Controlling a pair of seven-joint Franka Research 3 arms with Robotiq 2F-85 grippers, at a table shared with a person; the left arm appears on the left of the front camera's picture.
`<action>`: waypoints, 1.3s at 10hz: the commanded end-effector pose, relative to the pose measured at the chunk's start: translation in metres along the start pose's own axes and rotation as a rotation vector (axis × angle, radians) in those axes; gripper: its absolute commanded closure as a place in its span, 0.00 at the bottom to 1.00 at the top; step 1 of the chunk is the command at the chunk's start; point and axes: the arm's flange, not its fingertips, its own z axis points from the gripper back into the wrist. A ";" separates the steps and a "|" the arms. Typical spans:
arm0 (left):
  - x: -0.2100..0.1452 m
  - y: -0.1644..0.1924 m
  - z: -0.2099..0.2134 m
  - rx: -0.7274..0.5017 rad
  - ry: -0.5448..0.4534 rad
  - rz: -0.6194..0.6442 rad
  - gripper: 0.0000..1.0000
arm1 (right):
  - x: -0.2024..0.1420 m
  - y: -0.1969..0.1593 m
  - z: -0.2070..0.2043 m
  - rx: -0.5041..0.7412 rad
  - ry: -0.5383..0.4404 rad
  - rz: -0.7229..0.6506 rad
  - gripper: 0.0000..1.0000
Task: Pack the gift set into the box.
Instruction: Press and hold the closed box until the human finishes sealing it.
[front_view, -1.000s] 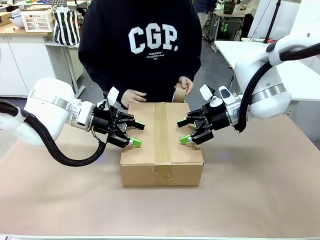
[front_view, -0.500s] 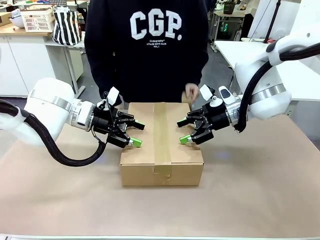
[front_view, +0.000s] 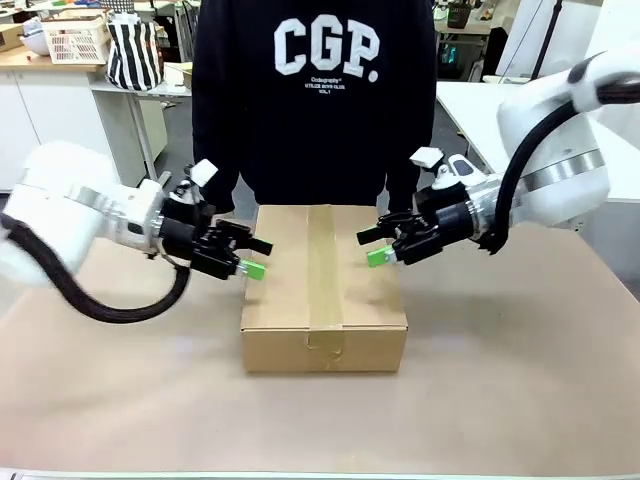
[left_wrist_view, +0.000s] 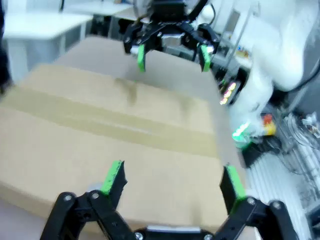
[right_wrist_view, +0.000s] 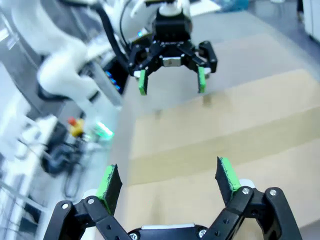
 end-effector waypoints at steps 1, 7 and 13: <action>0.021 -0.053 0.054 -0.095 -0.020 0.301 0.00 | 0.013 0.046 0.043 -0.027 0.111 -0.210 0.00; -0.016 -0.142 0.166 -0.029 -0.227 0.551 0.00 | -0.070 0.119 0.183 -0.386 -0.149 -0.634 0.00; -0.004 -0.109 0.200 -0.011 -0.227 0.539 0.00 | -0.059 0.099 0.218 -0.396 -0.133 -0.631 0.00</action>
